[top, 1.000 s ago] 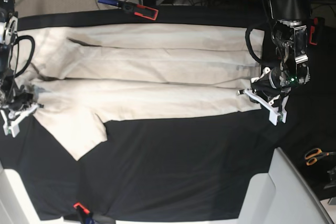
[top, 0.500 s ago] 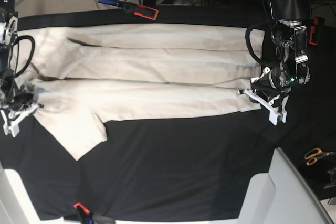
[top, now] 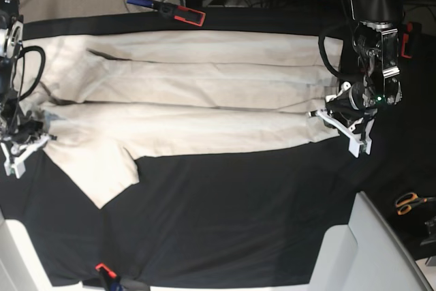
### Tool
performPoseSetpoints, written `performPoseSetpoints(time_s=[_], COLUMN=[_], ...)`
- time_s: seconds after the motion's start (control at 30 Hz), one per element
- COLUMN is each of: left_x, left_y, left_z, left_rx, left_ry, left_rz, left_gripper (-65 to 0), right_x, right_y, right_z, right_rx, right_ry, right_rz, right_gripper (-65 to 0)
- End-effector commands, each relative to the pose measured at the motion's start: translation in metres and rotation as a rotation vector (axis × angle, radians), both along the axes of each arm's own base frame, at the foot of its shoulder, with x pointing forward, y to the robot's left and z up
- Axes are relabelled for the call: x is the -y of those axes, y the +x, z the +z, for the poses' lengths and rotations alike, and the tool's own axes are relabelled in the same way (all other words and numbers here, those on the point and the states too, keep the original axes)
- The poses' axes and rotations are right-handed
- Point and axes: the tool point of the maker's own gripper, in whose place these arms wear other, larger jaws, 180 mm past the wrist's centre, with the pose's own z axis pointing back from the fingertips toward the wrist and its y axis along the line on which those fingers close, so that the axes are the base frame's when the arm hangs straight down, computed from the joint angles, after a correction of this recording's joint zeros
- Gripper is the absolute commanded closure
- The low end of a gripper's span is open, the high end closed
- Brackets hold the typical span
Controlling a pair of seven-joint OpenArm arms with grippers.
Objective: Fold the T-shirt properly
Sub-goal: 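Hold the folded layer with both grippers and lay it flat, then release the shirt with the left gripper and shift it along the hem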
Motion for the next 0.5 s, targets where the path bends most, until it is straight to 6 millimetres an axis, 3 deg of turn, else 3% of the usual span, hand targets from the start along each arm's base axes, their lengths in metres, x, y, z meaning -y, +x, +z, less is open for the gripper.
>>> performPoseSetpoints(time_s=[0.0, 0.23, 0.33, 0.4, 0.47], left_x=[-0.011, -0.011, -0.01, -0.013, -0.028], left_y=[0.014, 0.019, 0.013, 0.014, 0.018], left_z=[0.016, 0.021, 0.017, 0.024, 0.042], left_rx=[0.052, 0.063, 0.052, 0.074, 0.132], left_ry=[0.023, 0.022, 0.016, 0.021, 0.021], left_rz=[-0.002, -0.002, -0.002, 0.005, 0.063], left_gripper=[-7.7, -16.5, -17.1, -17.1, -17.1], right_x=[0.006, 0.006, 0.006, 0.006, 0.006], right_y=[0.01, 0.01, 0.009, 0.009, 0.009], right_z=[0.011, 0.011, 0.01, 0.01, 0.01], right_rx=[0.019, 0.019, 0.016, 0.016, 0.016], right_ry=[-0.01, -0.01, -0.009, -0.009, -0.009], right_rz=[0.003, 0.003, 0.002, 0.002, 0.002], right_gripper=[-0.8, -0.8, -0.8, -0.8, -0.8])
